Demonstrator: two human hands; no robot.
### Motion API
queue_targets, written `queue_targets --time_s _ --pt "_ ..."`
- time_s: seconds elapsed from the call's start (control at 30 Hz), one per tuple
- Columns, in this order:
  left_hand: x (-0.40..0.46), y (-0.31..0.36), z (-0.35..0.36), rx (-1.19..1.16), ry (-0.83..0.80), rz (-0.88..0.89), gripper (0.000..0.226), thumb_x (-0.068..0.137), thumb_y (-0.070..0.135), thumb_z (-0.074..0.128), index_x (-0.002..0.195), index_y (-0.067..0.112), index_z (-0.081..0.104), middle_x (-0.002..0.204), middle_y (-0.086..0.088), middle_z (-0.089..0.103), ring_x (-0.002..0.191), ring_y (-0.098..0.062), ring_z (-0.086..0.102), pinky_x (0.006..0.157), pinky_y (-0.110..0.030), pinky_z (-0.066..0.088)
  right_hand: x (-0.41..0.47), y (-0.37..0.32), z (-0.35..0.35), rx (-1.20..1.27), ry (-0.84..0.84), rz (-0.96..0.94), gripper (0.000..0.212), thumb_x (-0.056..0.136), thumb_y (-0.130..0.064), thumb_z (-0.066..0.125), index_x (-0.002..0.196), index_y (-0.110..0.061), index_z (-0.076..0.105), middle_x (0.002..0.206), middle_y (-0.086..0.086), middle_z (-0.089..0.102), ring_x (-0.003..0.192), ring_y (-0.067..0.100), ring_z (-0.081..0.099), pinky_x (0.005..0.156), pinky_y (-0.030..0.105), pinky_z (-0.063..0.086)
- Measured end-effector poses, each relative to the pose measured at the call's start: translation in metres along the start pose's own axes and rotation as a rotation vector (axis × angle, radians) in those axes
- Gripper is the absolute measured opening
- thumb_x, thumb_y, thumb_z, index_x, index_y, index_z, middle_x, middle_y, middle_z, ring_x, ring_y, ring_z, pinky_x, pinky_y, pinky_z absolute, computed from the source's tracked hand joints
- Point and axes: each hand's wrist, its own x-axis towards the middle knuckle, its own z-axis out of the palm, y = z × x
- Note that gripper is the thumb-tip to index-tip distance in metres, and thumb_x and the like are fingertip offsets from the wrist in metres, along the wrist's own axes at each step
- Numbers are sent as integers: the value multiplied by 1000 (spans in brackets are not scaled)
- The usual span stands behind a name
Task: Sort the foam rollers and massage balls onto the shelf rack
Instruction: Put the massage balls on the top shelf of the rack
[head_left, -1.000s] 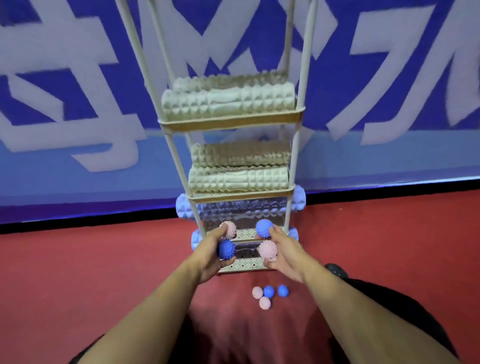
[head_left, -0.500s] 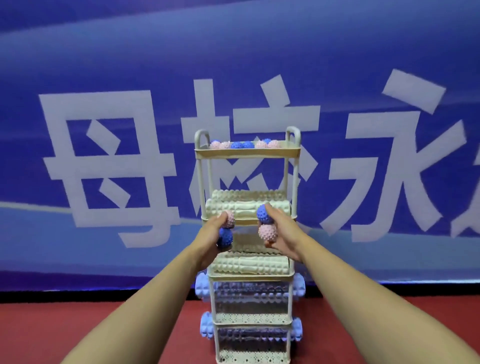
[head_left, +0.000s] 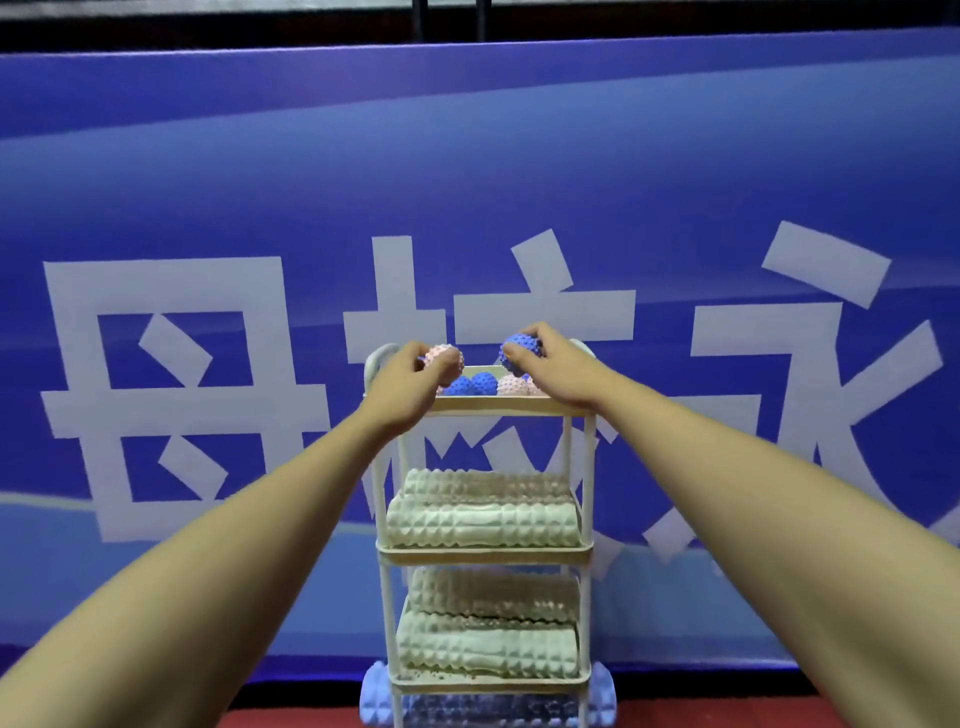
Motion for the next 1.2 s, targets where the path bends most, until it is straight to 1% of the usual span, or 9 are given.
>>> queue_targets --time_s 0.17,0.27,0.4,0.53,0.67,0.77,0.9,1.03,1.2 --pt "60 -4 12 272 -135 13 50 83 69 47 99 25 65 88 10 74 86 -14 70 79 -39 58 45 14 3 -192 -151 7 43 100 -58 44 124 -23 49 117 1 67 102 19 63 93 39 51" --pt "82 -15 24 342 -224 -2 48 90 63 51 103 19 64 95 2 75 86 -16 69 82 -39 58 60 27 13 -285 -187 6 44 99 -60 43 120 -23 53 111 0 67 96 16 62 86 34 49" --pt "98 -23 33 373 -238 -2 47 93 60 53 103 15 64 94 -3 72 84 -17 67 73 -30 53 72 40 22 -319 -209 -30 37 98 -58 47 115 -25 55 106 -1 65 89 12 60 74 29 45" --pt "106 -29 36 368 -248 3 45 94 58 54 107 15 61 89 -1 67 79 -13 62 63 -23 45 76 55 31 -355 -198 -41 45 97 -60 46 128 -28 54 115 -2 65 100 17 62 87 35 51" --pt "107 -47 44 347 -280 -14 44 93 52 58 122 19 55 116 -3 67 96 -17 64 81 -32 53 78 64 35 -294 -131 -24 44 101 -48 46 140 -28 49 130 -4 64 111 18 61 96 38 50" --pt "109 -55 50 446 -330 -7 52 98 41 55 144 22 40 142 -5 54 116 -22 58 92 -31 46 81 69 35 -297 -93 -8 40 102 -42 47 139 -26 51 138 -5 60 118 17 59 100 40 50" --pt "114 -57 53 485 -355 0 51 101 41 50 148 24 40 145 -5 52 124 -23 56 99 -34 46 83 74 37 -350 -79 5 39 103 -42 42 136 -27 55 135 -4 61 118 19 58 100 42 48" --pt "114 -62 54 538 -309 30 43 102 42 46 142 26 50 138 -4 59 117 -23 59 93 -32 45 82 74 39 -413 -42 2 38 105 -42 39 135 -26 56 124 3 64 110 23 58 95 44 49" --pt "103 -61 51 552 -187 121 39 103 40 45 137 26 55 135 0 61 103 -14 58 80 -27 40 78 72 41 -422 3 -51 38 105 -40 39 136 -26 56 129 1 63 113 21 58 93 45 51"
